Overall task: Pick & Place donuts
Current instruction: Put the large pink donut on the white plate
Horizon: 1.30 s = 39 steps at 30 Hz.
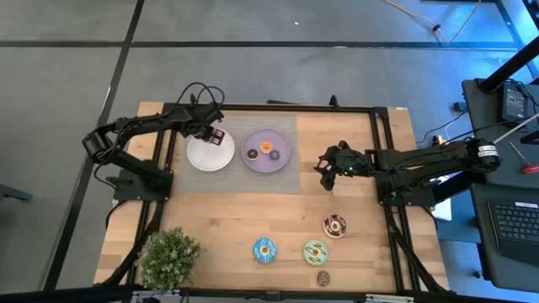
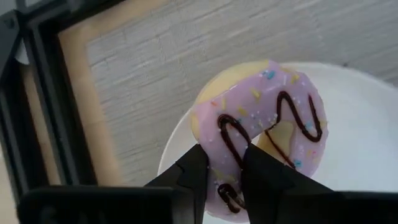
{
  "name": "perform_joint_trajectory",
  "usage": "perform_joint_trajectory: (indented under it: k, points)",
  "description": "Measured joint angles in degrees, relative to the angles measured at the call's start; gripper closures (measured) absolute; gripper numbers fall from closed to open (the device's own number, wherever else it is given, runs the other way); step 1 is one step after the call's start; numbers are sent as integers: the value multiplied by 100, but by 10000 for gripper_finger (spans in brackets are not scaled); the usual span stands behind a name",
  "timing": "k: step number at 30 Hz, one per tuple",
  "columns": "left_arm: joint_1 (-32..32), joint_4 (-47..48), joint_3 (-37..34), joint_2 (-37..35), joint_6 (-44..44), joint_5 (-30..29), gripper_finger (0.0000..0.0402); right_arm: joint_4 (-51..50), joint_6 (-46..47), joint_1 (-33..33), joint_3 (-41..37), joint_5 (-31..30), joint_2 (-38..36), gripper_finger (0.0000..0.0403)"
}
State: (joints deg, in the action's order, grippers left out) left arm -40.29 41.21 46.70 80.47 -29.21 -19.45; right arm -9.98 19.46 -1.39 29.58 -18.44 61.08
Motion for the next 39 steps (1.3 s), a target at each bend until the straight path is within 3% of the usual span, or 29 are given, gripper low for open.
perform_joint_trajectory:
  k: [6, 28, 39]
  points:
    - [5, -270, 2, 0, 230, 408, 324, -2, 2, 0, 0, 0, 0, 177]
    - [-1, 33, 2, 10, -223, 409, 251, -6, 151, 0, 0, 0, 0, 177]
    - [0, 57, 2, 341, -413, 348, 209, -8, 138, 0, 0, 0, 0, 177]
